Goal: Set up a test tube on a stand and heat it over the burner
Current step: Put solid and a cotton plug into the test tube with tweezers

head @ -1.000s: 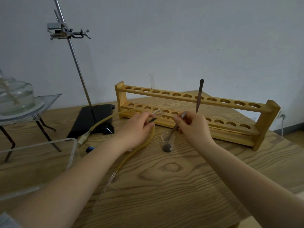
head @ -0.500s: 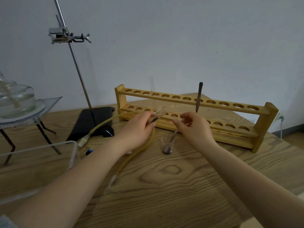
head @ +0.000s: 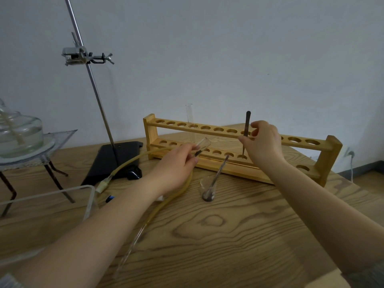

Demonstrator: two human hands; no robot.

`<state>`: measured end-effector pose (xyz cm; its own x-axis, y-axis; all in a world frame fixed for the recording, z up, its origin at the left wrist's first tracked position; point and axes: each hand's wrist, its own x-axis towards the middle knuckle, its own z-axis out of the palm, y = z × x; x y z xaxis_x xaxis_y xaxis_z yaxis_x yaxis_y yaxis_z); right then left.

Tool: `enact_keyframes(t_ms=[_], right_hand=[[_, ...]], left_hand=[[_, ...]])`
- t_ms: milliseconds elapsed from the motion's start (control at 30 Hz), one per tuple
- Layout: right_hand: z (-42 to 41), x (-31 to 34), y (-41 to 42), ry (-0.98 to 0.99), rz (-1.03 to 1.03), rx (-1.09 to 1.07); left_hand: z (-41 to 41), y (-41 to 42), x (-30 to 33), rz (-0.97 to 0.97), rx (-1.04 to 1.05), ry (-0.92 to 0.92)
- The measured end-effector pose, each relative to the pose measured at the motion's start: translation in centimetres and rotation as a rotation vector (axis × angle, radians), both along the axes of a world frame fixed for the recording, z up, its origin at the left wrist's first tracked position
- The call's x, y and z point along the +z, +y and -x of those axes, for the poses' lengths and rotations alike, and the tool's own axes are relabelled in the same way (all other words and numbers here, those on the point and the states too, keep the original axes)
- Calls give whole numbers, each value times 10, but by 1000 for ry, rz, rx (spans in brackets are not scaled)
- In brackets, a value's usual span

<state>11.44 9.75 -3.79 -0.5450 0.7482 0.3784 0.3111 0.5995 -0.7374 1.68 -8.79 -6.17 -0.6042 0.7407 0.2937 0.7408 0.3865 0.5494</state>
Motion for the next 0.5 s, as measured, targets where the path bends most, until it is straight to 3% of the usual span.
enact_keyframes(t_ms=[300,500], right_hand=[[7,13,8,-27,66,35],[7,21,5,72,46,53]], left_hand=[[-5,-3,8,2,1,-17],[-4,-4,13,8,13,-25]])
